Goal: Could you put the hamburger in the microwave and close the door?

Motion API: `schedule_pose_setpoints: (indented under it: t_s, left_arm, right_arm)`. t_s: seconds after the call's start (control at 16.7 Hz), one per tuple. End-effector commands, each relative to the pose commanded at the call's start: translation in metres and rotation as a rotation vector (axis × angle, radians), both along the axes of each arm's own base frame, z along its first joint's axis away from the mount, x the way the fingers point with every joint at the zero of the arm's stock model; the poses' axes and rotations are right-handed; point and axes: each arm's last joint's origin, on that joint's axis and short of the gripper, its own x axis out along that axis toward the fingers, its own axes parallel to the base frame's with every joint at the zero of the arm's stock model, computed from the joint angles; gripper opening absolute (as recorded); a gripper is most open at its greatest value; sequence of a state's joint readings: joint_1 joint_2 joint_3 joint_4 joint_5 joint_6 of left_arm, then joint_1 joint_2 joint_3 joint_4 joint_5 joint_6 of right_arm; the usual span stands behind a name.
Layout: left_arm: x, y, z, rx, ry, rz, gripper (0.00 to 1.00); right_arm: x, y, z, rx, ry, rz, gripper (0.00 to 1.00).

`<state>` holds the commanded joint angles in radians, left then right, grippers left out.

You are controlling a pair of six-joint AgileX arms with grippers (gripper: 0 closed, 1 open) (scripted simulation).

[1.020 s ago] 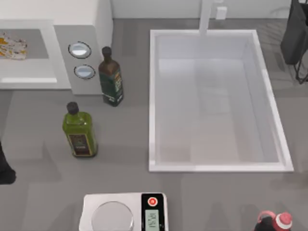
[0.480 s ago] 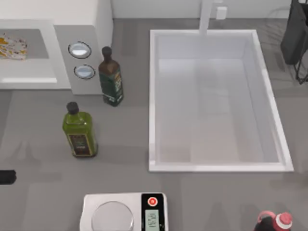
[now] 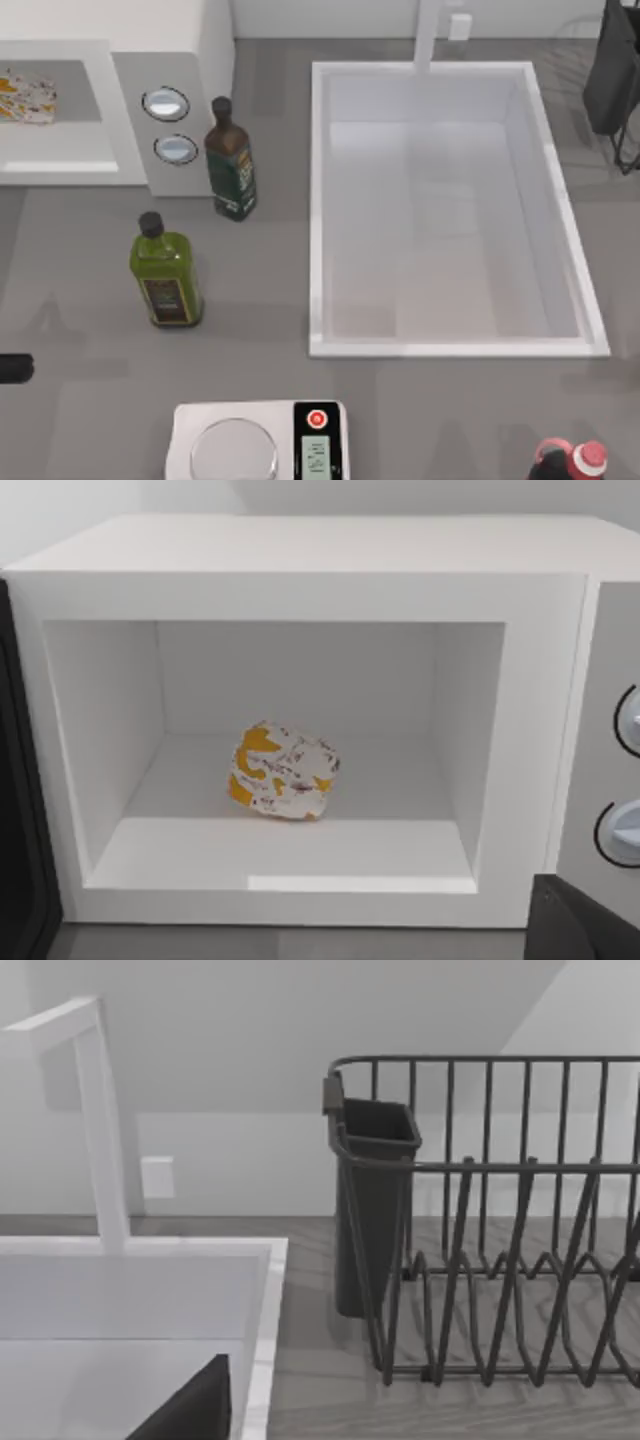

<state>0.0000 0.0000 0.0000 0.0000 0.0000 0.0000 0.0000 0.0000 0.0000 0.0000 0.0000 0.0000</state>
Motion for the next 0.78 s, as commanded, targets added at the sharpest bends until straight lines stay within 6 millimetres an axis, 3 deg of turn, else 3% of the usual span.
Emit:
schedule_pose_setpoints:
  t_s: [0.78]
  left_arm:
    - [-0.004,-0.014,0.027,0.000,0.000,0.000,0.00]
  right_arm:
    - [0.000,0.000,0.000,0.000,0.000,0.000,1.00]
